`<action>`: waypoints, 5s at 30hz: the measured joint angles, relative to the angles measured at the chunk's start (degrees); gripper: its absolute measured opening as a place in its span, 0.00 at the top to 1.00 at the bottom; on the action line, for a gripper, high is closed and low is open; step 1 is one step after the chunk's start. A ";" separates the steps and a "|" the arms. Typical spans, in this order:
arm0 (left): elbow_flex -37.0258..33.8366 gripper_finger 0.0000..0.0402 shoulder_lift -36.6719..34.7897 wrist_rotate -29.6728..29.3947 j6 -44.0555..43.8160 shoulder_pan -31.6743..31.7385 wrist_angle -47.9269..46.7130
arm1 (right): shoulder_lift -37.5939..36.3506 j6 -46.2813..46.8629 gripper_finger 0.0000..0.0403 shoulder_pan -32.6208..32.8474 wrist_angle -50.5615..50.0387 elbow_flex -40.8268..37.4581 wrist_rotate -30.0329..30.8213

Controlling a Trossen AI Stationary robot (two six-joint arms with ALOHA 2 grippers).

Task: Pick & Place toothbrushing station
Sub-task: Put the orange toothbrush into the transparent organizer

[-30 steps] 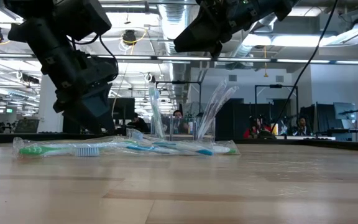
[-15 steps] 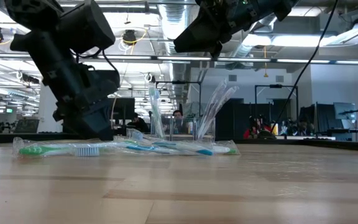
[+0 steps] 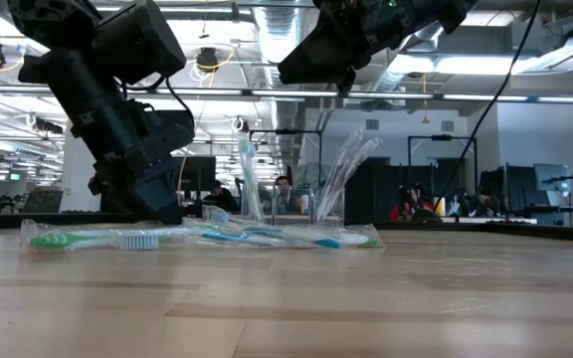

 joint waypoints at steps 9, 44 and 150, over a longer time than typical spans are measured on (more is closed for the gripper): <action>0.00 0.97 -0.02 0.00 0.06 0.00 0.44 | 0.00 0.00 0.76 0.00 0.00 0.00 0.00; 0.07 1.00 -16.68 -18.52 12.54 -0.30 7.10 | 0.00 0.00 0.76 0.02 -0.20 0.00 0.00; 7.48 1.00 17.60 6.56 43.89 39.19 79.61 | 0.00 -5.01 0.76 -1.27 0.19 0.00 0.07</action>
